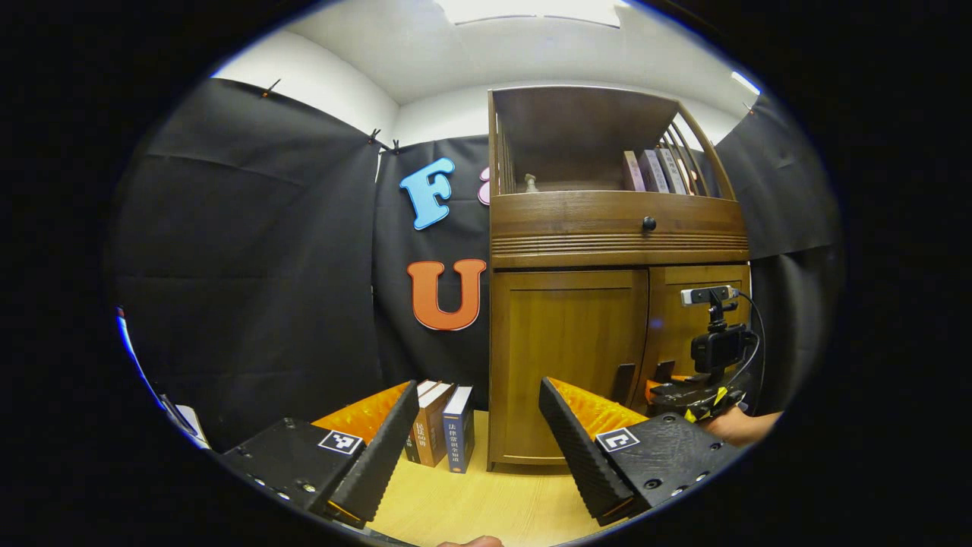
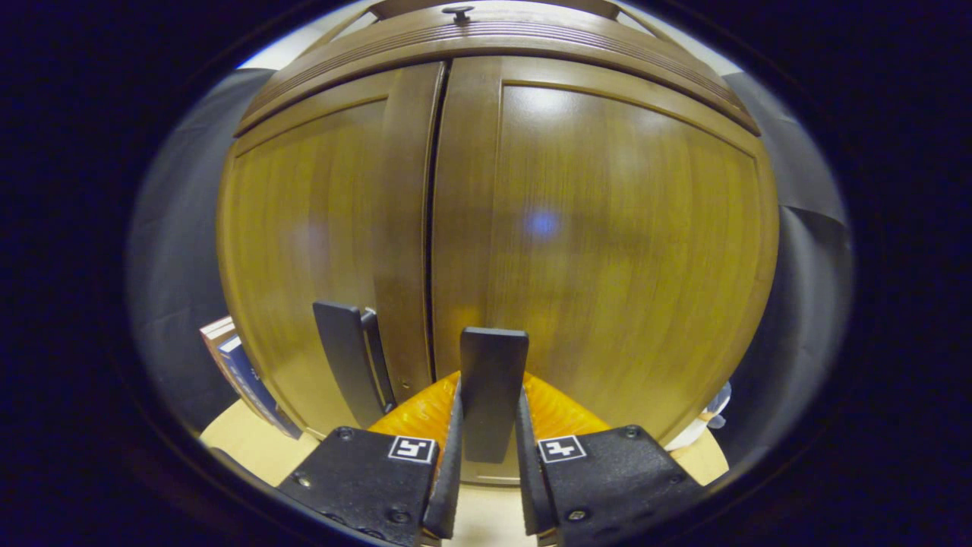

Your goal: Open the right door of the double-door shoe cabinet with the right hand, and open the left door with the left hand.

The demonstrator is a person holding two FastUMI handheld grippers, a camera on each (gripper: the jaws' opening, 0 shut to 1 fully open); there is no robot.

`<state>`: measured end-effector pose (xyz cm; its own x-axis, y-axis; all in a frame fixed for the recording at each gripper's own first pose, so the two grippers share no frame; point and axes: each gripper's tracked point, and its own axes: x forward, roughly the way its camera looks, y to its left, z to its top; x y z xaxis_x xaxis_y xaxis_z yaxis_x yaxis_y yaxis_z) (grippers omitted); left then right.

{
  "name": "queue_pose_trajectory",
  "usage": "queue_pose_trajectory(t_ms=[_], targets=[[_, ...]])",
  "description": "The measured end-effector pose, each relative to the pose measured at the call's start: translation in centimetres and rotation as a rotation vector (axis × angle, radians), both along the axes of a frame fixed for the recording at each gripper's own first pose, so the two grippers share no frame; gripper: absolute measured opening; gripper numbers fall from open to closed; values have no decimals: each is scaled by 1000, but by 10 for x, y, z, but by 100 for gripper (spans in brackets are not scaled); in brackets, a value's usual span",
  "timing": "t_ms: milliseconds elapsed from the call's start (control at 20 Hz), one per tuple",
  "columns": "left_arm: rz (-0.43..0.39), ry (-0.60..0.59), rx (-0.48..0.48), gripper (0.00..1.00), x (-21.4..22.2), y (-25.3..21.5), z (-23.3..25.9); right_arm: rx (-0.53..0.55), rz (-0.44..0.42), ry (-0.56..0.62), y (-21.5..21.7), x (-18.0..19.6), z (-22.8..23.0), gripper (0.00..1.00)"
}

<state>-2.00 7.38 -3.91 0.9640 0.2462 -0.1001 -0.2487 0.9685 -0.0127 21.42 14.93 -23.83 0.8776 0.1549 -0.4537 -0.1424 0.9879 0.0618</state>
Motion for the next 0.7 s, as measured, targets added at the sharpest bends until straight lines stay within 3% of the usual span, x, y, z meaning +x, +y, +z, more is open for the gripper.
queue_pose_trajectory(t_ms=[150,200,300,650,700], targets=[[-8,0,-16,96,0,-3,-1,45,2,6,1,-3,-1,33],[-13,3,-17,100,0,-5,-2,56,6,8,0,-4,1,32],[-19,12,-17,96,-2,-7,-5,63,17,0,-1,-10,3,31],[-29,32,-26,95,-3,-10,-10,88,44,6,-17,-57,12,30],[-31,32,-30,100,-2,-11,-9,92,46,10,-19,-62,13,30]])
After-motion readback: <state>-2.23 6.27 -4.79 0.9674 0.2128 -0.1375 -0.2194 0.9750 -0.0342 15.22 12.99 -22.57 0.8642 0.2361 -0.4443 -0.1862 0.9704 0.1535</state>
